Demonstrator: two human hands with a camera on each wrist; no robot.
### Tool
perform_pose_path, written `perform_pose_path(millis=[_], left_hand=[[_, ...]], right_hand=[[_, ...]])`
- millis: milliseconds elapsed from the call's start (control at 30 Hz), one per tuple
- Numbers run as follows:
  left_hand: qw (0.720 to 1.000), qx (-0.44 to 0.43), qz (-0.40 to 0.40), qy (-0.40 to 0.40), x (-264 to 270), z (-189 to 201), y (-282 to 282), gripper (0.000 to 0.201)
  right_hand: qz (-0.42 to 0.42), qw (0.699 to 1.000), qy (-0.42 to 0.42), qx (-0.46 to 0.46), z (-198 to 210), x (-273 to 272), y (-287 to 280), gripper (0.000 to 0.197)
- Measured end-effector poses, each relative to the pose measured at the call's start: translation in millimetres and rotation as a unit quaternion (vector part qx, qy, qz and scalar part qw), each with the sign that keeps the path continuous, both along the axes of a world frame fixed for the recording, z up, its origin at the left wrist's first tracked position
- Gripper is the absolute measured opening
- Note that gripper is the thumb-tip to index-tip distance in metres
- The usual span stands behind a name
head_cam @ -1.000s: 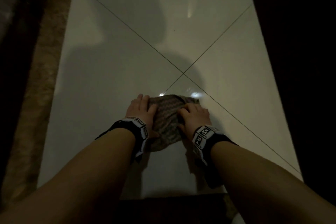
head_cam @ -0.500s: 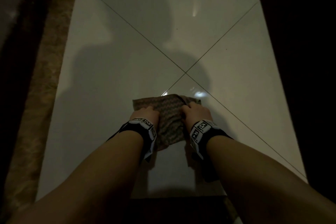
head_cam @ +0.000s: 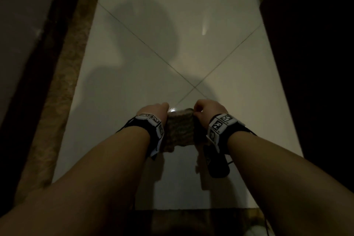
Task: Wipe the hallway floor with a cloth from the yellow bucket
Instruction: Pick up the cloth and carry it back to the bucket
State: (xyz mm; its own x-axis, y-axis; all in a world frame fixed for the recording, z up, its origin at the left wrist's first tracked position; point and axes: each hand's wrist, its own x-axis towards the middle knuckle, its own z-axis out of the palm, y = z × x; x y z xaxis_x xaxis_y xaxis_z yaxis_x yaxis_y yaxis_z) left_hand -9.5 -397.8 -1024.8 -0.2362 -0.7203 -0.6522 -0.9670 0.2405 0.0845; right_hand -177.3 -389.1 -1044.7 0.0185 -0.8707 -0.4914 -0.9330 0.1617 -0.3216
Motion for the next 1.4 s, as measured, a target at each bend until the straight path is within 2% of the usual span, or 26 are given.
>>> perform_pose_path(millis=[167, 267, 433, 667, 867, 1000, 1166, 1300, 1400], left_hand=[[0.998, -0.058, -0.007, 0.011, -4, 70, -28, 0.038], [0.994, -0.103, -0.019, -0.014, -9, 112, -45, 0.032], [0.985, -0.173, -0.003, -0.012, -17, 175, -72, 0.030], [0.973, -0.225, -0.035, -0.029, -30, 245, -102, 0.031], [0.965, -0.252, -0.059, -0.049, -49, 295, -121, 0.031], [0.960, -0.272, -0.051, -0.035, -57, 334, -134, 0.031], [0.959, -0.279, -0.052, -0.007, -63, 400, -144, 0.029], [0.964, -0.262, -0.048, 0.005, -63, 449, -137, 0.022], [0.969, -0.243, -0.037, -0.006, -64, 498, -128, 0.019]], right_hand=[[0.013, 1.000, 0.009, -0.015, 68, -9, -23, 0.018], [-0.002, 0.999, -0.019, -0.037, 113, -10, -37, 0.019], [-0.031, 0.989, -0.069, -0.130, 176, -14, -59, 0.017], [0.007, 0.976, -0.030, -0.216, 266, -26, -89, 0.020], [-0.001, 0.974, -0.022, -0.225, 330, -39, -109, 0.018], [-0.001, 0.974, -0.012, -0.227, 377, -47, -119, 0.021], [0.001, 0.980, -0.012, -0.197, 450, -49, -130, 0.026], [0.001, 0.977, -0.016, -0.213, 499, -52, -131, 0.023], [0.011, 0.985, -0.014, -0.172, 550, -52, -127, 0.025]])
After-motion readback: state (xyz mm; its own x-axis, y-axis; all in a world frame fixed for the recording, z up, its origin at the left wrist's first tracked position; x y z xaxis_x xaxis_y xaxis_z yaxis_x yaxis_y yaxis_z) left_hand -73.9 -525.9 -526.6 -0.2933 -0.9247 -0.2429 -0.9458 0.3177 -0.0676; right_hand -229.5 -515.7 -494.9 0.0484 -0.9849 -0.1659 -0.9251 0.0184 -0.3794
